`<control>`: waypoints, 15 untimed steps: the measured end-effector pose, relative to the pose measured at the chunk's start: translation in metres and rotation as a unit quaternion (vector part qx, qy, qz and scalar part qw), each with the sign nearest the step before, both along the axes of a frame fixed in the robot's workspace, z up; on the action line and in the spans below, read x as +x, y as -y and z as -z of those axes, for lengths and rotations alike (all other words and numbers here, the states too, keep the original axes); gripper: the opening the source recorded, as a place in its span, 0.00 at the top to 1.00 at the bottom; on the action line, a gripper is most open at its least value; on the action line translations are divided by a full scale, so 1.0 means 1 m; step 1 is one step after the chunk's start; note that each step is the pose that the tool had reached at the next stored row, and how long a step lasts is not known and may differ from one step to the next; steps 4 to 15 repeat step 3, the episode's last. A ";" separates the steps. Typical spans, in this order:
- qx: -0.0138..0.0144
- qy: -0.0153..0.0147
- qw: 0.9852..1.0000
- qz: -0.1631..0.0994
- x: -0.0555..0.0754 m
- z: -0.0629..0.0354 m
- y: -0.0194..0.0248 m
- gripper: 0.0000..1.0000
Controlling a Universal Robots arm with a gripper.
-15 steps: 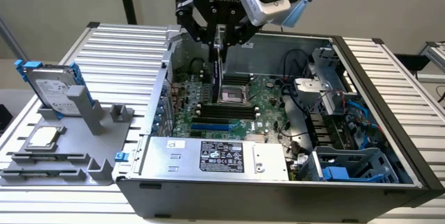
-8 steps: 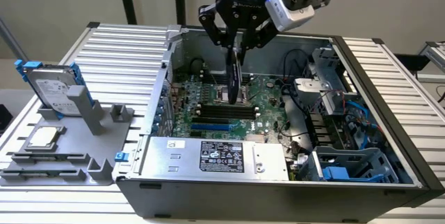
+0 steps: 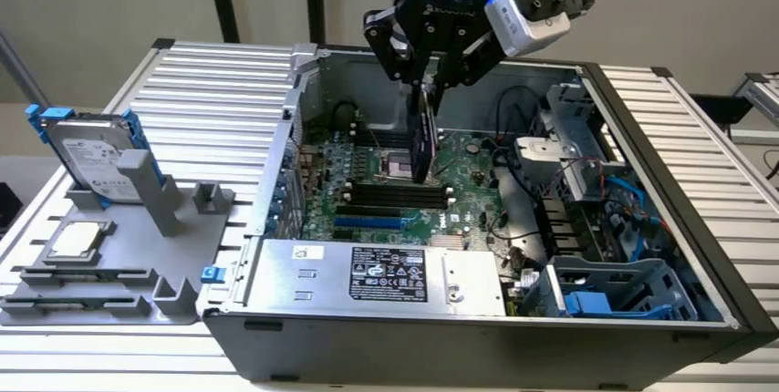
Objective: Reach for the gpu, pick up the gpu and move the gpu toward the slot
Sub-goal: 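Pick up the gpu and move the gpu toward the slot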
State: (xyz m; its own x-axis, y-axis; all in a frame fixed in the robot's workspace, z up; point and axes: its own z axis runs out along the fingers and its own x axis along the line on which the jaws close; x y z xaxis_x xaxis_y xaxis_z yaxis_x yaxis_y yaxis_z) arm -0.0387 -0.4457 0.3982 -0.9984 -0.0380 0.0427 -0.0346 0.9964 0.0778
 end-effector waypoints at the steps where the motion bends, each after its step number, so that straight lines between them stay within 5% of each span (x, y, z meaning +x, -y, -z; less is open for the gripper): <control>1: 0.000 0.000 1.000 0.000 0.000 0.0000 0.0000 0.74; 15: 0.000 0.000 1.000 0.000 0.000 0.0000 0.0000 0.74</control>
